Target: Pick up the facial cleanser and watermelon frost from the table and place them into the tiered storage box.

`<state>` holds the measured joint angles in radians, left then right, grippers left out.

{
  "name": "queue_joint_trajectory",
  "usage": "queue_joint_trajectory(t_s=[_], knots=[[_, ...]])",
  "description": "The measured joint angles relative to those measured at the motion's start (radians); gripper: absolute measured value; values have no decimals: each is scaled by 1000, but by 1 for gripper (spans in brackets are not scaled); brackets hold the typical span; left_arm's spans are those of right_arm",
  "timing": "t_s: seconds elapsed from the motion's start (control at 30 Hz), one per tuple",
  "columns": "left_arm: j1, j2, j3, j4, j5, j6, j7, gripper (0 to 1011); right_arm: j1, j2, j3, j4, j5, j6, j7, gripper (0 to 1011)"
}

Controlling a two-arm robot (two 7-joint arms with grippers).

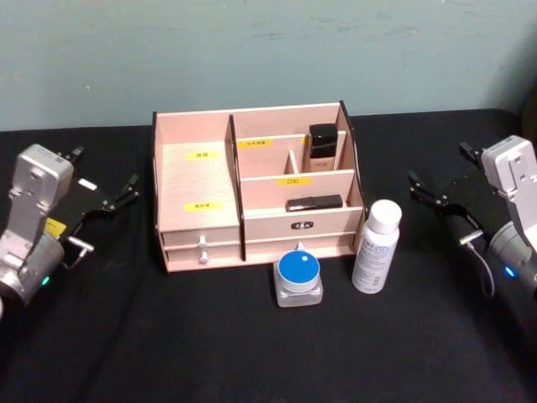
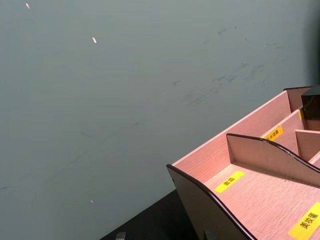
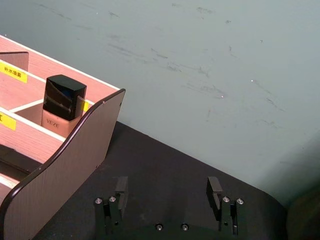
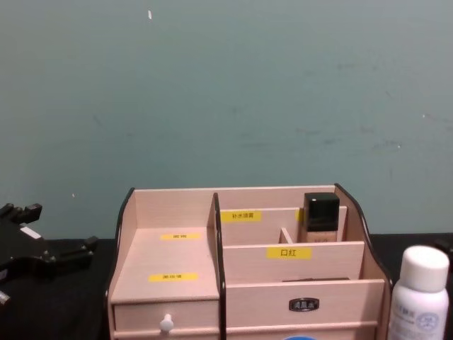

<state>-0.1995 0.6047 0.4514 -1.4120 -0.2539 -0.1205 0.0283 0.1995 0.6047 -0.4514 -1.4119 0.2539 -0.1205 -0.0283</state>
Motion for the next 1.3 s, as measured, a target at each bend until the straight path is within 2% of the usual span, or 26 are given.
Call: queue_joint_trajectory(t_s=[1.3], knots=[[0, 0, 0, 0, 0, 0, 0, 1010, 0, 0, 0, 0, 0, 0, 0, 1002]])
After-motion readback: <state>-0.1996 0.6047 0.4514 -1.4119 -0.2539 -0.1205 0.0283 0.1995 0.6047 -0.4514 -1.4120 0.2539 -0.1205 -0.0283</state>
